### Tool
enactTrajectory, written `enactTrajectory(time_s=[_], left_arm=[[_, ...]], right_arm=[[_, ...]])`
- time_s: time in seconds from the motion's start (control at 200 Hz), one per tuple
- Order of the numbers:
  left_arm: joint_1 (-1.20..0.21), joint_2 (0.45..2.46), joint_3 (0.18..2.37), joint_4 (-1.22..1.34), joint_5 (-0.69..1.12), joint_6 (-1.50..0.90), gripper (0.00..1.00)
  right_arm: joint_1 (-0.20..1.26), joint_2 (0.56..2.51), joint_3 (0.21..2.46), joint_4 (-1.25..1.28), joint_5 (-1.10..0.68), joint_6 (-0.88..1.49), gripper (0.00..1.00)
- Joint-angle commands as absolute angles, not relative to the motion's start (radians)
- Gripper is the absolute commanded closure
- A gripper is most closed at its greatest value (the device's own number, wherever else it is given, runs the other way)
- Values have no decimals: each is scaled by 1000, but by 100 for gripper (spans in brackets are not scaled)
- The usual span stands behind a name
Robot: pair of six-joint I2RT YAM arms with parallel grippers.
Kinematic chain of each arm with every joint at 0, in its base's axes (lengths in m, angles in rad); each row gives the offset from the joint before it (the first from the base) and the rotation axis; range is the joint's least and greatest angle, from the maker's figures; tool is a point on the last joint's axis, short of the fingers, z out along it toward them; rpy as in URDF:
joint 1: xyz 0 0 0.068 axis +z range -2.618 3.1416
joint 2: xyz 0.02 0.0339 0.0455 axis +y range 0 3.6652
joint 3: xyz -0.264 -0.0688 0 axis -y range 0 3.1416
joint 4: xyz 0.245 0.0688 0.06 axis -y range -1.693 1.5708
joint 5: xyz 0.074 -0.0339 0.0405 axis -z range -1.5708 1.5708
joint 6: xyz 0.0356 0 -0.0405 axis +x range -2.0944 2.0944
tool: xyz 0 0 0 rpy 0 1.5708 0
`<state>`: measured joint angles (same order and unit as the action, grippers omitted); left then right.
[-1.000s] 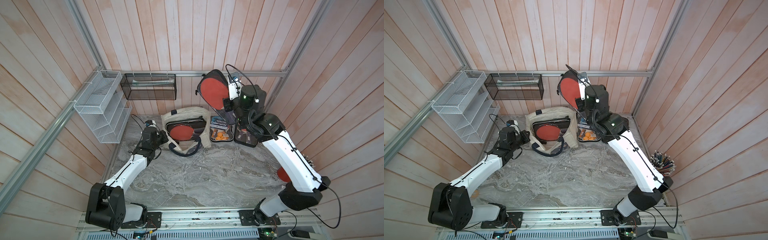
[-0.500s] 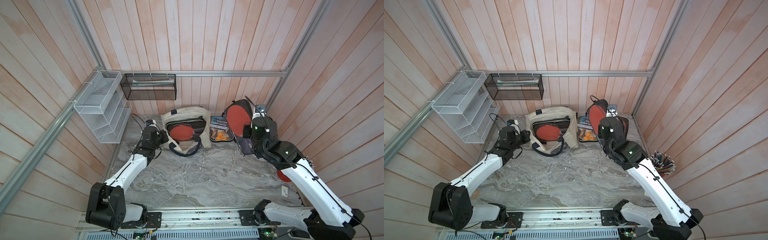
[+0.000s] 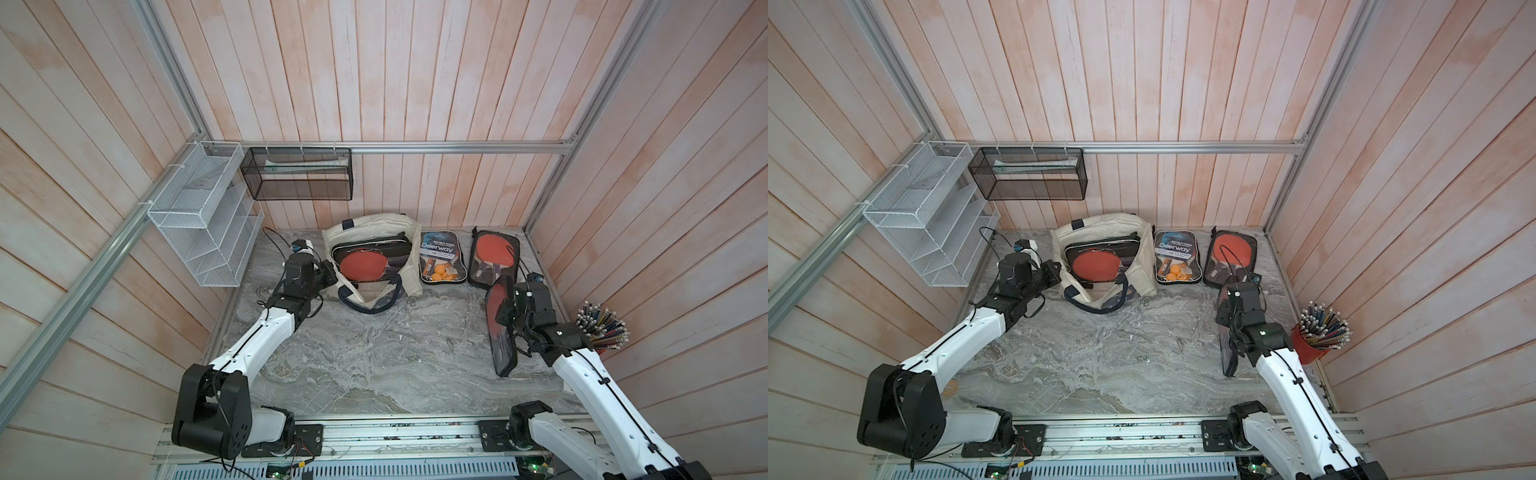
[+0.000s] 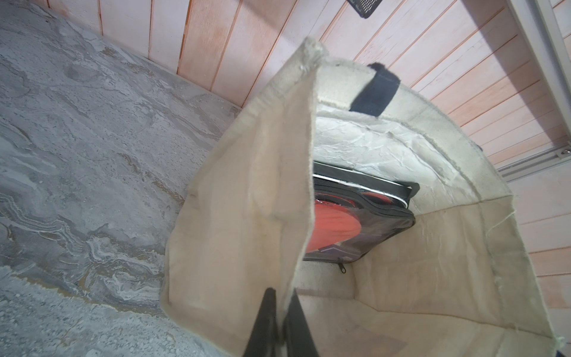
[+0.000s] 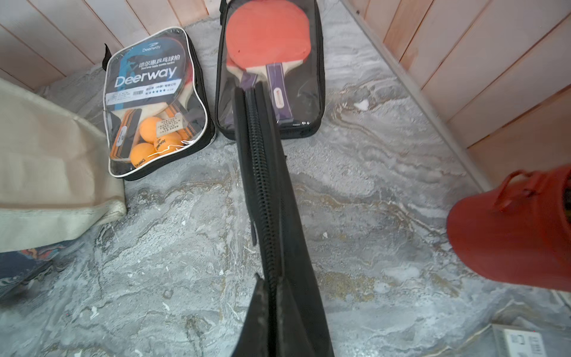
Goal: Remove the ping pong set from the canvas bag
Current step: Pick up the ping pong set from the canvas bag, then place the ping pong set at the center of the board.
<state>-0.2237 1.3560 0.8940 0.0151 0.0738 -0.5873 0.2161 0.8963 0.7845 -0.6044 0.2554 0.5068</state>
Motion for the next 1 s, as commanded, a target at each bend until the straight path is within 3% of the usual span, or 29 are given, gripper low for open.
enactTrajectory(time_s=[0.0,0.355,0.615,0.995], left_arm=[[-228,1379,923,-5,70,-571,100],[-246,1408,938,1,67,-578,100],[-247,1390,939,-14,52,-568,100],[-247,1391,937,-6,54,-569,100]], right_arm=[[209,866,802,-497,95,545,100],[182,875,790,-459,2,570,100],[54,951,676,-428,78,507,100],[-195,1093,683,-392,74,453,100]])
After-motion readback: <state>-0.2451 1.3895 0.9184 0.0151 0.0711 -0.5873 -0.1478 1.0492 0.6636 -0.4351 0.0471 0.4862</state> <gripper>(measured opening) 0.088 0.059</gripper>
